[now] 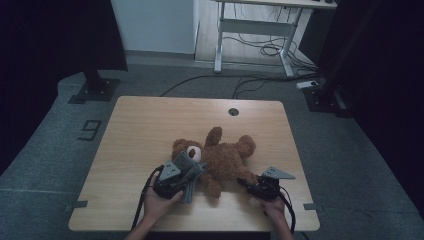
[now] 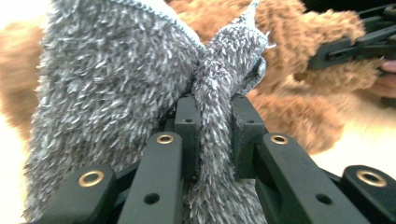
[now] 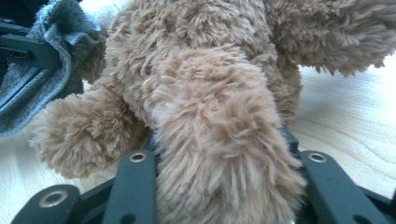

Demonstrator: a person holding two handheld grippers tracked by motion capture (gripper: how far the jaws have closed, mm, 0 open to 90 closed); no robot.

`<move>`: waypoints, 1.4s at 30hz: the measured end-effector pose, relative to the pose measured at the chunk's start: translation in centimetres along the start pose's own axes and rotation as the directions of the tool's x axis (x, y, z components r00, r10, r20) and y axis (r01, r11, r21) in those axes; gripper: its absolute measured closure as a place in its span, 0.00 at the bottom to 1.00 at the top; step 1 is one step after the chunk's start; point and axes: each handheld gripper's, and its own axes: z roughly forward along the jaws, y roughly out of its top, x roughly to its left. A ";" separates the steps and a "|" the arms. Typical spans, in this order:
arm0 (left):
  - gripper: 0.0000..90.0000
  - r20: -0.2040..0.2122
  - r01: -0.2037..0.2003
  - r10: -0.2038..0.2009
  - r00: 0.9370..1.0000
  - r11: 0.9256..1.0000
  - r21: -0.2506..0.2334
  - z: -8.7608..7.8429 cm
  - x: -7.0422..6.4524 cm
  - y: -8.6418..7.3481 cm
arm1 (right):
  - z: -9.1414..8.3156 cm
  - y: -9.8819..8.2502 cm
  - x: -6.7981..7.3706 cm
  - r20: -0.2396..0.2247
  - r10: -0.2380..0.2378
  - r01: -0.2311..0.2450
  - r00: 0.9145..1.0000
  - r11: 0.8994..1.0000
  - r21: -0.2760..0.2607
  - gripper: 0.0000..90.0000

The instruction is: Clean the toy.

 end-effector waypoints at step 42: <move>0.84 -0.059 0.018 -0.022 0.998 0.997 -0.081 2.8 3.2 5.8 | 0.0 -0.2 0.0 -0.008 -0.002 0.002 1.000 1.000 0.015 0.64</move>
